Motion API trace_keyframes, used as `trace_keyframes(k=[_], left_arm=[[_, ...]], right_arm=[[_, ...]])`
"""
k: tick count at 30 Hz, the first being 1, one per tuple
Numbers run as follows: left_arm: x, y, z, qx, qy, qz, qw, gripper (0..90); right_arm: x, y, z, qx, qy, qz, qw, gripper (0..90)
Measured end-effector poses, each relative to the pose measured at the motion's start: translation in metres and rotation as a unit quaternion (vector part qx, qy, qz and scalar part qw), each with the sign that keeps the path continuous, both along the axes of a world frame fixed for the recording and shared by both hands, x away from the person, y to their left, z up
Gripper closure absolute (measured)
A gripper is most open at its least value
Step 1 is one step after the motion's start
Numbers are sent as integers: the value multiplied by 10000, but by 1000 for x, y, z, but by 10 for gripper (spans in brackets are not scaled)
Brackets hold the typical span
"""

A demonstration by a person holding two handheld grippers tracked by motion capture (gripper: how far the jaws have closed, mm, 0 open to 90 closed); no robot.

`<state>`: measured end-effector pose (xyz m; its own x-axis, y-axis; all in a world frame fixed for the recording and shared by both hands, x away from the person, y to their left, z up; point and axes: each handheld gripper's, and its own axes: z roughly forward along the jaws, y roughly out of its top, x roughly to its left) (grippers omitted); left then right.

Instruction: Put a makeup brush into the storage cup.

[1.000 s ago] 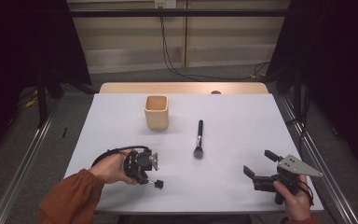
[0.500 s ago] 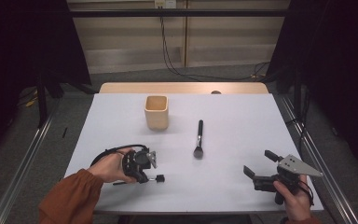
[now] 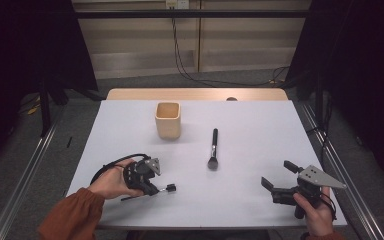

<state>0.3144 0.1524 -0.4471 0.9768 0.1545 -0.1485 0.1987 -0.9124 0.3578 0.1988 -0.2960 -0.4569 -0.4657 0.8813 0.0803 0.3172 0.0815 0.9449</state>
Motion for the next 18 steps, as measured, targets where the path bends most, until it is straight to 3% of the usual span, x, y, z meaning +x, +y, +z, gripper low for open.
trace_keyframes(k=[5,8,11,16,18], left_arm=[[4,11,4,-389,-42,281,9988,858],[6,18,7,-751,1,494,9960,858],[7,23,8,-918,-77,672,9935,858],[7,30,10,-1303,-95,902,9873,858],[7,32,13,-1521,-187,1094,9821,858]], right_arm=[[0,0,0,10,-1,-4,10000,0],[0,0,0,10,-5,1,10000,0],[0,0,0,-7,-5,-7,10000,0],[0,0,0,-7,-1,-8,10000,0],[0,0,0,-22,-7,6,10000,0]])
